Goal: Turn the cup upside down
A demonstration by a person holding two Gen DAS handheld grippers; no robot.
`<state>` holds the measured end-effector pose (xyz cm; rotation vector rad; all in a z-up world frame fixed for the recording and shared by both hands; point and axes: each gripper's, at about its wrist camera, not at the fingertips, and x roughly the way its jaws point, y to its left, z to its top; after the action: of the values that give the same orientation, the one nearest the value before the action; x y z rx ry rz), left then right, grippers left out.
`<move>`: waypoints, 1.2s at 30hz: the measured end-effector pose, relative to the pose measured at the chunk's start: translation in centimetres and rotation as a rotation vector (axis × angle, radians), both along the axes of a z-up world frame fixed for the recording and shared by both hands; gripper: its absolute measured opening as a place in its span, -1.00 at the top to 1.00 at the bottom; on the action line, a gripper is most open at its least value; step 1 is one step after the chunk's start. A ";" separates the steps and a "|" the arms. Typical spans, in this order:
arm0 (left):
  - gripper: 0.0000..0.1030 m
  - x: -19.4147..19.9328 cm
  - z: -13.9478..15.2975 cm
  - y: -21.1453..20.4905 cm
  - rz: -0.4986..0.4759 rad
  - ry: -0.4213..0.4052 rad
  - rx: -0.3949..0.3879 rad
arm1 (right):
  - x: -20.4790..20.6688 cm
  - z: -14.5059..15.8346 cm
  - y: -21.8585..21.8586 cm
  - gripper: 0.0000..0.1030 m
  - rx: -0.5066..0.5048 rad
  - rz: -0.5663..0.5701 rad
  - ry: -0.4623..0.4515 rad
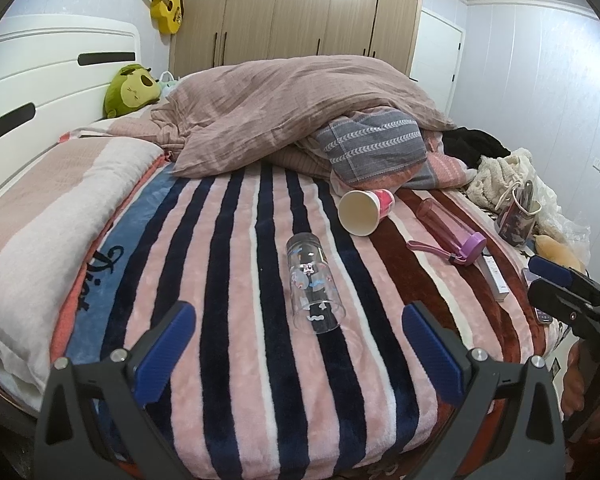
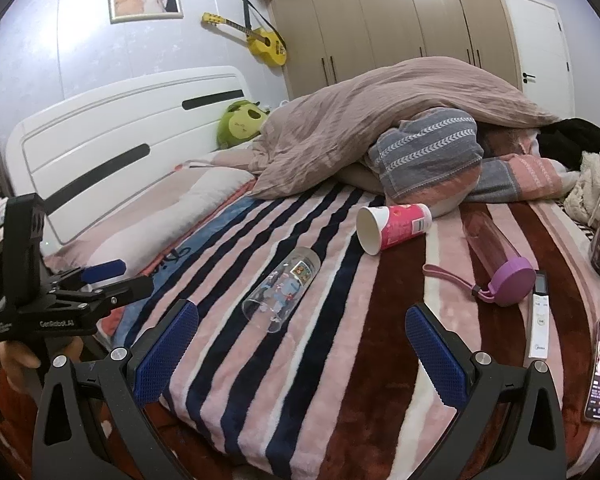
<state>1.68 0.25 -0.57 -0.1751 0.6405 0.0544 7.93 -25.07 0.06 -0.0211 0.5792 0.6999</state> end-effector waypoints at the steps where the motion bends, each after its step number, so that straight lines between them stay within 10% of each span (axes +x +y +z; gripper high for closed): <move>1: -0.99 0.2 -0.1 0.1 -0.001 0.002 0.000 | 0.3 -0.1 0.0 -1.00 0.001 0.000 0.001; 21: -0.99 6.9 -0.9 -0.3 0.002 0.045 0.039 | 5.8 -0.3 0.9 -1.00 0.008 0.052 -0.012; 36: -0.98 16.8 -10.4 -0.1 -0.035 0.279 -0.060 | 11.6 -7.8 0.7 -1.00 0.020 0.048 0.162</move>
<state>18.45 0.17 -11.01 -0.2166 0.9239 0.0262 19.54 -24.41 -7.73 0.0410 0.7284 0.7587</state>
